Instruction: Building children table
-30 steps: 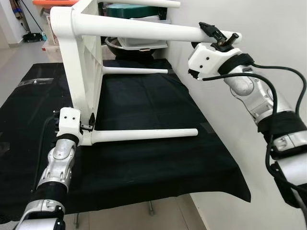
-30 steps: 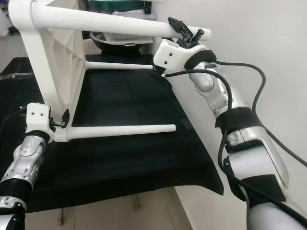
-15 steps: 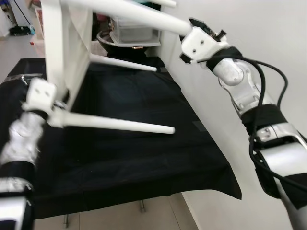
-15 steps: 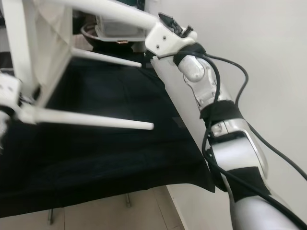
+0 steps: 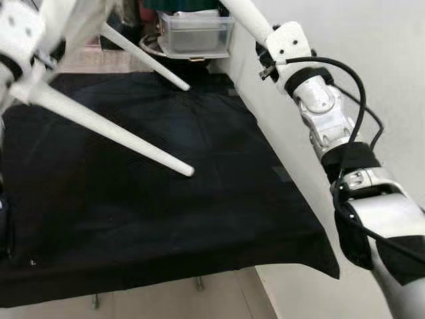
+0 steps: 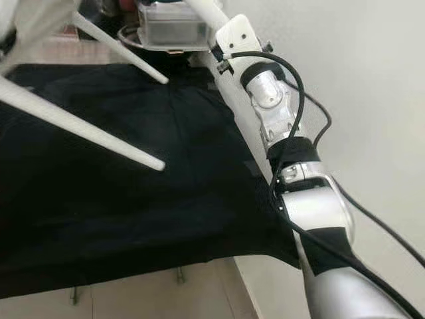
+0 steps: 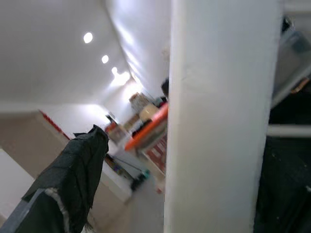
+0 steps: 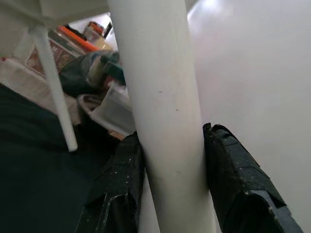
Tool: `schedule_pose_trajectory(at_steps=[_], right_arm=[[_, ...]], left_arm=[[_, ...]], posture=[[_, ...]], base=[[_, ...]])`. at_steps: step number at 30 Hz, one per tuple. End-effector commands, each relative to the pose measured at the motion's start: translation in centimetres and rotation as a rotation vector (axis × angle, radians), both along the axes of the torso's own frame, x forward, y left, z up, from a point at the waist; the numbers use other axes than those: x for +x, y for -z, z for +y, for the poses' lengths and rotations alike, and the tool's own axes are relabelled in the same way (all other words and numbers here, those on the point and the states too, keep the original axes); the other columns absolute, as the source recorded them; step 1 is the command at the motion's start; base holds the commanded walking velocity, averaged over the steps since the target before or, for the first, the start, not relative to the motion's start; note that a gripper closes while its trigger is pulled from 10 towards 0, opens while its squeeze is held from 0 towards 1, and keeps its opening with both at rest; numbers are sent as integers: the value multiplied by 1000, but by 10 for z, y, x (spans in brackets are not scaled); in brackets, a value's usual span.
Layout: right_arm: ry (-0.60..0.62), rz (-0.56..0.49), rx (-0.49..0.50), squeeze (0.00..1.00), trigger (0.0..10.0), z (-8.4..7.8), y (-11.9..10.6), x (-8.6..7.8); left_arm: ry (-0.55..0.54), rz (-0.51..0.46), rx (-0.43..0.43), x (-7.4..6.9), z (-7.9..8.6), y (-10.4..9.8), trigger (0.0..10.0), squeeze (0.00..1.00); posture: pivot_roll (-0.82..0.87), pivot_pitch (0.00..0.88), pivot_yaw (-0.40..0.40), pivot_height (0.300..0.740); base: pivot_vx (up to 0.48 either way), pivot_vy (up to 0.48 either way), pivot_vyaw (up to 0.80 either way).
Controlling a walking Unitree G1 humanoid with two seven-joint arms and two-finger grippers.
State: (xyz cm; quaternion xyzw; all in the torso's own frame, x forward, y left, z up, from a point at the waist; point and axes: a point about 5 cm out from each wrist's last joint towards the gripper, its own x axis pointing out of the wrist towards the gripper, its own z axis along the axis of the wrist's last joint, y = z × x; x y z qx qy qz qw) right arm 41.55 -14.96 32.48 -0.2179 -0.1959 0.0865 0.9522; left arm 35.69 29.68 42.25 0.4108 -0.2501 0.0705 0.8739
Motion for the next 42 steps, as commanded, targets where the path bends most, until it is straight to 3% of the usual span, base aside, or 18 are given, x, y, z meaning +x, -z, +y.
schedule_pose_trajectory(at_steps=[1, 2, 5, 7, 9, 10, 12, 14, 17, 18, 20, 24, 25, 27, 28, 29, 35, 42], right_arm=[[63, 207, 170, 471, 0, -21, 46, 5], [63, 207, 170, 471, 0, -21, 46, 5], [42, 400, 331, 439, 0, -9, 97, 1], [42, 400, 331, 439, 0, -9, 97, 1], [32, 456, 377, 435, 0, -2, 113, -2], [7, 507, 405, 412, 0, 10, 130, -9], [7, 507, 405, 412, 0, 10, 130, -9], [-50, 626, 453, 392, 0, 39, 165, -29], [-68, 677, 472, 353, 0, 50, 177, -38], [-76, 710, 471, 63, 0, 56, 185, -46], [-76, 710, 471, 63, 0, 56, 185, -46], [-103, 700, 415, 0, 0, 63, 185, -56], [-105, 673, 371, 0, 3922, 64, 181, -55], [-103, 657, 342, 0, 3922, 64, 178, -55], [-113, 630, 302, 0, 10000, 64, 173, -57], [-121, 598, 284, 1000, 10000, 64, 168, -59], [-165, 544, 305, 1000, 10000, 64, 158, -72], [-248, 500, 321, 1000, 10000, 58, 150, -93]], left_arm=[[-39, -87, 25, -16, 10, -29, 10000, 0], [-39, -87, 25, -16, 10, -29, 10000, 0], [-22, -70, 98, -14, -4, -46, 10000, 0], [-22, -70, 98, -14, -4, -46, 10000, 0], [-16, -71, 119, -14, -9, -51, 10000, 0], [8, -69, 134, -14, -16, -56, 10000, 0], [8, -69, 134, -14, -16, -56, 10000, 0], [88, -41, 147, -8, -27, -50, 10000, 0], [126, -17, 154, -5, -30, -42, 10000, 0], [153, 6, 157, -2, -31, -34, 10000, 0], [153, 6, 157, -2, -31, -34, 10000, 0], [272, 51, 178, 0, -36, -11, 10000, 0], [341, 82, 198, -2, -39, 1, 10000, 0], [388, 104, 213, -3, -41, 9, 10000, 0], [431, 136, 244, -6, -43, 24, 10000, 0], [459, 163, 273, -10, -44, 39, 10000, 0], [476, 165, 286, -31, -42, 69, 10000, 0], [448, 57, 236, -60, -48, 75, 10000, 0]], posture=[[137, 0, -50, 740], [137, 0, -50, 740], [136, 0, -43, 740], [136, 0, -43, 740], [139, 0, -39, 740], [135, 0, -36, 740], [135, 0, -36, 740], [123, 0, -29, 740], [121, 0, -30, 740], [117, 0, -29, 740], [117, 0, -29, 740], [105, 0, -30, 740], [100, 0, -33, 740], [100, 0, -33, 740], [101, 0, -39, 740], [103, 0, -43, 740], [106, 0, -56, 740], [115, 0, -66, 740]], base=[[0, 0, 0], [0, 0, 0], [0, 0, 0], [0, 0, 0], [0, 0, 0], [0, 0, 0], [0, 0, 0], [0, 0, 0], [0, 0, 0], [0, 0, 0], [0, 0, 0], [0, 0, 0], [0, 0, 0], [0, 0, 0], [0, 0, 0], [0, 0, 0], [0, 0, 0], [0, 0, 0]])
